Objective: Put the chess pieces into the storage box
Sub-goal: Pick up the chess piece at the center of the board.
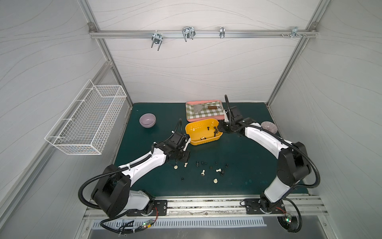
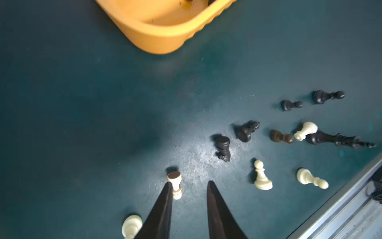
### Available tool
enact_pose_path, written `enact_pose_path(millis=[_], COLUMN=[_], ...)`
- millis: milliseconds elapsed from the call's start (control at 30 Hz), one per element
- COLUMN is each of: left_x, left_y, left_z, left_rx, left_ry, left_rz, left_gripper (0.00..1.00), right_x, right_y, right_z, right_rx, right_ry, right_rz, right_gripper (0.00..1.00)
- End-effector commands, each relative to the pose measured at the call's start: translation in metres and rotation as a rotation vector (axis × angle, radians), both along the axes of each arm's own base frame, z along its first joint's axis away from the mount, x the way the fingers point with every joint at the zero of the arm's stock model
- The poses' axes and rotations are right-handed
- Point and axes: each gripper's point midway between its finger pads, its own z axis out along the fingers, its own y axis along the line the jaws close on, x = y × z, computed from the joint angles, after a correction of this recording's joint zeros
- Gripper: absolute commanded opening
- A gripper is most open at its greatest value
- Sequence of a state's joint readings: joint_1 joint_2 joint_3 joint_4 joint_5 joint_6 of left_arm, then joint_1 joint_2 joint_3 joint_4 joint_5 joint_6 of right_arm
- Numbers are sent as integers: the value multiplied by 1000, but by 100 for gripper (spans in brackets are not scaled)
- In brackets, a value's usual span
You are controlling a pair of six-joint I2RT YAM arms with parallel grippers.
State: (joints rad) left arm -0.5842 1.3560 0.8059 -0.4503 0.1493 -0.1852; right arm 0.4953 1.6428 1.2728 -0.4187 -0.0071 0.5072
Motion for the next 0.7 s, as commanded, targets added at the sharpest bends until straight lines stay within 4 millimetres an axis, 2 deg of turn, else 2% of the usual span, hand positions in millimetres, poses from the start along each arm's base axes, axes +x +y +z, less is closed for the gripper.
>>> enact_pose_path(millis=[0,333,667], left_x=[-4,-13,-22], left_y=[6,9,5], left_z=[-8,-20,-33], left_rx=[42,87,130], left_ry=[13,61,94], left_rz=[17,34,33], left_gripper=[30,32,32], right_x=[-5,-26,-47], right_y=[-13,-65,-93], right_z=[26,36,30], right_rx=[59,79,101], right_ry=[-60,-72,-64], right_rz=[-15,-64,-103], right_gripper=[29,30,30])
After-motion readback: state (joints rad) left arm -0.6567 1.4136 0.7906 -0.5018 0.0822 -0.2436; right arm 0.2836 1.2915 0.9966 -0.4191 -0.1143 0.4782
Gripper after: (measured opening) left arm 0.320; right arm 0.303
